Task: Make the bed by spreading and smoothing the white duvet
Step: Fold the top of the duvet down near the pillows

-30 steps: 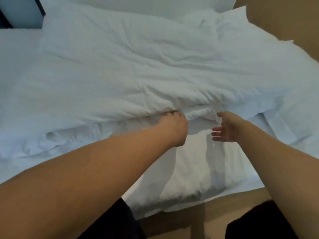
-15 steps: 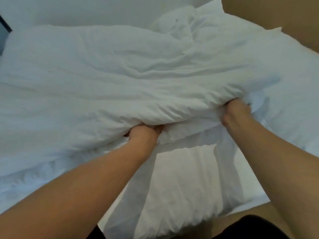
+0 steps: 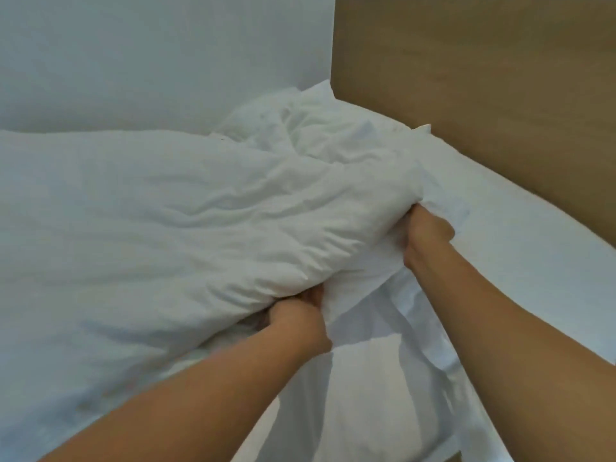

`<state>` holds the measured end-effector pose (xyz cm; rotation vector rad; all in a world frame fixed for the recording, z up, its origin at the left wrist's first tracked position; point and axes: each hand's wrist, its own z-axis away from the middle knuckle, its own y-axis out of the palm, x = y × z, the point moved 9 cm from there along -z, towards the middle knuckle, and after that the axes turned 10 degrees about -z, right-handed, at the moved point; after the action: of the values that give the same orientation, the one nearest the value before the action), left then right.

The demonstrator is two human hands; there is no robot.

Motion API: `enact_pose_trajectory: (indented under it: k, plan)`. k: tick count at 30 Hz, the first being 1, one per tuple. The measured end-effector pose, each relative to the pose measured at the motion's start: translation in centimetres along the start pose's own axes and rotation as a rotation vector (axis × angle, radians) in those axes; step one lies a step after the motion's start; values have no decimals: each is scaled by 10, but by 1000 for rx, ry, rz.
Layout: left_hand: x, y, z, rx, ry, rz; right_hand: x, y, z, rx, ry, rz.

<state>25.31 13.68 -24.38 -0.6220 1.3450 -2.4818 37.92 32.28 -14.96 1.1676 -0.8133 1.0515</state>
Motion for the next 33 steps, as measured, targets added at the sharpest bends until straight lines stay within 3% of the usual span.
enact_pose_trajectory:
  k: [2, 4, 7, 9, 11, 12, 14, 17, 19, 22, 23, 25, 27, 29, 31, 33]
  plan:
    - [-16, -10, -9, -122, -55, -63, 0, -8, -7, -65, -18, 7]
    - [-29, -51, -1, -334, 33, -129, 29, -16, -9, -91, -90, -72]
    - [-21, -92, 20, -430, 172, 33, 119, 7, 2, 177, -527, 79]
    - [-17, -92, 23, -301, 218, 62, 122, 5, -11, 184, -542, 265]
    - [-25, -87, 17, -150, 263, 99, 92, -16, -26, 81, -336, 472]
    - [-31, -93, 10, -157, 289, 177, 76, -28, -34, 12, -224, 591]
    - [-36, -104, -5, -169, 271, 346, 74, -28, -38, 1, -269, 836]
    - [-53, -92, -13, 101, 294, 206, 104, 13, -31, 63, -601, 1020]
    - [-56, -96, 4, 244, 408, 192, 116, 43, -27, 104, -714, 1061]
    - [-22, -106, 29, 566, 492, 470, 103, 102, -18, 369, -594, 1054]
    - [4, -111, 26, 581, 461, 486, 88, 124, -11, 480, -518, 1097]
    - [71, -136, -5, 349, 305, 506, 51, 161, 3, 638, -381, 1241]
    - [150, -167, -36, -49, 116, 460, 15, 181, 9, 657, -280, 1400]
    - [218, -178, -58, -299, -24, 321, -14, 191, 10, 640, -255, 1650]
    - [267, -161, -83, -267, -101, 179, -45, 202, 20, 769, -212, 1908]
    - [302, -147, -105, -220, -144, 117, -69, 210, 32, 888, -53, 2056]
